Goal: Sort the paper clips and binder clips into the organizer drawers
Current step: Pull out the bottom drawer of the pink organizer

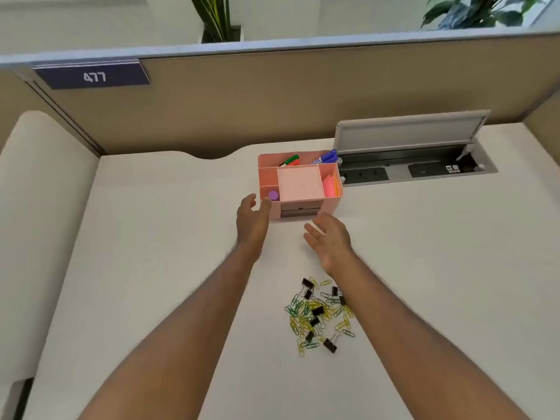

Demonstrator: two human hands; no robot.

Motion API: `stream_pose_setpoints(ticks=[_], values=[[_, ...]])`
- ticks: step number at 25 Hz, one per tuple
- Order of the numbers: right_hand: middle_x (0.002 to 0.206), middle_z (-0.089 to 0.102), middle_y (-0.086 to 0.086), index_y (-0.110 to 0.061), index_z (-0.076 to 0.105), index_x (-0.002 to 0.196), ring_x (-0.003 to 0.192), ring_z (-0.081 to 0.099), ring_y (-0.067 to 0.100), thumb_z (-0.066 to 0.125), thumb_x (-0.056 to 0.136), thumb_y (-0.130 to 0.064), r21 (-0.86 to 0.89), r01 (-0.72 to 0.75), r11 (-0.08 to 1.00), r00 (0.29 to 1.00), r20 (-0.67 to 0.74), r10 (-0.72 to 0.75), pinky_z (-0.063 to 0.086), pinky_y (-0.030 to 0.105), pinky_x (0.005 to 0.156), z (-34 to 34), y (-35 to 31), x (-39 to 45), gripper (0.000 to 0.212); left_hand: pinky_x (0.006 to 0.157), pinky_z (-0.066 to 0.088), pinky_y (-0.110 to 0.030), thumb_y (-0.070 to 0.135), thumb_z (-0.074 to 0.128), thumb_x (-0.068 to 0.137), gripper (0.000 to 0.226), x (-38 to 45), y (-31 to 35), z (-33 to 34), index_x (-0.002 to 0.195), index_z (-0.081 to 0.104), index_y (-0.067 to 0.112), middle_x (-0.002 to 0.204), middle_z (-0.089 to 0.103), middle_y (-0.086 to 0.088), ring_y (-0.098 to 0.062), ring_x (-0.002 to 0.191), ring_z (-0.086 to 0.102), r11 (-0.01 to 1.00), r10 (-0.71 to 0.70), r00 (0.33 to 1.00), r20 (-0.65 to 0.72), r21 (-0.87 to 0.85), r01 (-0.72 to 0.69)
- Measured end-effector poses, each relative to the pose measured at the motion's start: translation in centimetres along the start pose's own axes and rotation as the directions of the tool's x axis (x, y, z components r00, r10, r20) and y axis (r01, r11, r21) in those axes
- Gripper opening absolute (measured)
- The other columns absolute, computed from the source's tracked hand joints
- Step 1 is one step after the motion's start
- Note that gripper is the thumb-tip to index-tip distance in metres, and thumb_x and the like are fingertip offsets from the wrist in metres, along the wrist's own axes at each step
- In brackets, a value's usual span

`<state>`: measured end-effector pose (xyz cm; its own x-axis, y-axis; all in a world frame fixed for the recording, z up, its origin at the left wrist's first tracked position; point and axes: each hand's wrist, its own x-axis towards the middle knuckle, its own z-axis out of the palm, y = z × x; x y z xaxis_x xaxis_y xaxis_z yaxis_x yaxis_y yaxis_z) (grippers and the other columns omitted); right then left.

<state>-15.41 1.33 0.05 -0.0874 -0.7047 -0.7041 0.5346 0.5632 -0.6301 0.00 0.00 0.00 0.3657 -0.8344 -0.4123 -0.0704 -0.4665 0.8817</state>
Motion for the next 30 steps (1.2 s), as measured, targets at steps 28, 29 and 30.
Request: stream_pose_setpoints(ticks=[28, 29, 30], values=[[0.093, 0.065, 0.004, -0.017, 0.062, 0.092, 0.086, 0.065, 0.018, 0.067, 0.097, -0.025, 0.169, -0.162, 0.972, 0.986, 0.004, 0.164, 0.052, 0.029, 0.081, 0.4, 2.0, 0.8, 0.011, 0.101, 0.054, -0.042, 0.049, 0.065, 0.094, 0.050, 3.2, -2.5, 1.5, 0.140, 0.052, 0.035, 0.141, 0.058, 0.004, -0.021, 0.128, 0.056, 0.968, 0.002, 1.000, -0.006, -0.250, -0.003], [0.094, 0.067, 0.004, -0.016, 0.063, 0.092, 0.087, 0.066, 0.017, 0.068, 0.097, -0.024, 0.170, -0.167, 0.971, 0.986, 0.009, 0.168, 0.053, 0.029, 0.081, 0.1, 2.3, 0.6, 0.010, 0.102, 0.054, -0.043, 0.049, 0.064, 0.095, 0.049, 3.3, -2.6, 1.5, 0.140, 0.052, 0.035, 0.140, 0.058, 0.004, -0.021, 0.128, 0.056, 0.968, 0.002, 1.000, -0.009, -0.250, -0.004], [0.096, 0.068, 0.004, -0.016, 0.064, 0.094, 0.087, 0.067, 0.017, 0.068, 0.097, -0.023, 0.167, -0.166, 0.972, 0.986, 0.014, 0.166, 0.053, 0.029, 0.082, -0.2, 2.5, 0.5, 0.009, 0.103, 0.054, -0.044, 0.048, 0.064, 0.095, 0.048, 3.4, -2.7, 1.5, 0.140, 0.052, 0.035, 0.140, 0.058, 0.004, -0.021, 0.127, 0.056, 0.968, 0.000, 1.000, -0.008, -0.252, -0.003]])
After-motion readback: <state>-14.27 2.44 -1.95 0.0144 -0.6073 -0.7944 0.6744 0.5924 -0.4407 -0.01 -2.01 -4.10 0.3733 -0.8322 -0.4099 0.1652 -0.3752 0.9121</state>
